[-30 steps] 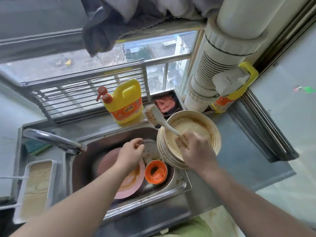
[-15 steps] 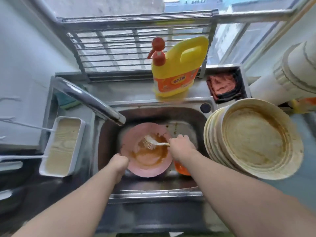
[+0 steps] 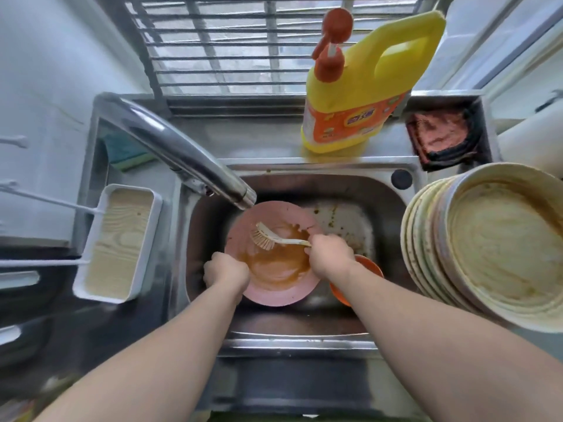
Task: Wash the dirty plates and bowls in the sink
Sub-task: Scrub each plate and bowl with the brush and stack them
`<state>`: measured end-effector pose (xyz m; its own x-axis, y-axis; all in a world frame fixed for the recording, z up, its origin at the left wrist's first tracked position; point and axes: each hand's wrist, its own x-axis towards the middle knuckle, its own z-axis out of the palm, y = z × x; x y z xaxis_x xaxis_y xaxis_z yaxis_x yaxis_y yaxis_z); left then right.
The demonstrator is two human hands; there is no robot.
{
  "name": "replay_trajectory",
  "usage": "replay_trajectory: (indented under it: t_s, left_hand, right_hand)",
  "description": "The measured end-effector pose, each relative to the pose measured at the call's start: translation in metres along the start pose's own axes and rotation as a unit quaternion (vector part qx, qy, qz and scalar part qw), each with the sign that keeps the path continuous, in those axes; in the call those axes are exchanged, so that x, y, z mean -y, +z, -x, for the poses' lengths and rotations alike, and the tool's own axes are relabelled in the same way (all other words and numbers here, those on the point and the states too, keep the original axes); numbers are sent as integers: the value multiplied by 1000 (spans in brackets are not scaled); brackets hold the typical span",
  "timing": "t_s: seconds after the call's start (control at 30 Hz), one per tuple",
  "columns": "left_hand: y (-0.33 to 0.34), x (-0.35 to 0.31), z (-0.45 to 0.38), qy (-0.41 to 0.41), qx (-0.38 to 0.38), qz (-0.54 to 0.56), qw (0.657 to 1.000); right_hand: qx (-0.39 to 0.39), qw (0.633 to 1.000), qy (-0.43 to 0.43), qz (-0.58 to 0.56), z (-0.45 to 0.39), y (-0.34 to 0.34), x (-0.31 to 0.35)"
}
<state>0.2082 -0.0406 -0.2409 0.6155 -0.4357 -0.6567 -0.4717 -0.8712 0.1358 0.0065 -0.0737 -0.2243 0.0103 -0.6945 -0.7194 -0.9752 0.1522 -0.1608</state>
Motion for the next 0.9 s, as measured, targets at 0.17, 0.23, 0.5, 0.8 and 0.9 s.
replay_trajectory:
  t_s: [0.17, 0.23, 0.5, 0.8, 0.9]
  left_hand:
    - [-5, -11, 1, 12, 19, 30, 999]
    - [-9, -3, -5, 1, 67, 124, 990]
    - [-47, 13, 14, -15, 211, 407, 889]
    - [-94, -5, 76, 90, 187, 322, 924]
    - [-88, -20, 87, 49, 175, 318, 930]
  right_hand:
    - [-11, 1000, 5, -26, -2, -5, 5]
    - [-22, 999, 12, -35, -2, -11, 1]
    - [-39, 989, -31, -137, 38, -42, -4]
    - [-13, 976, 35, -216, 116, -50, -17]
    - [1, 966, 15, -257, 124, -57, 5]
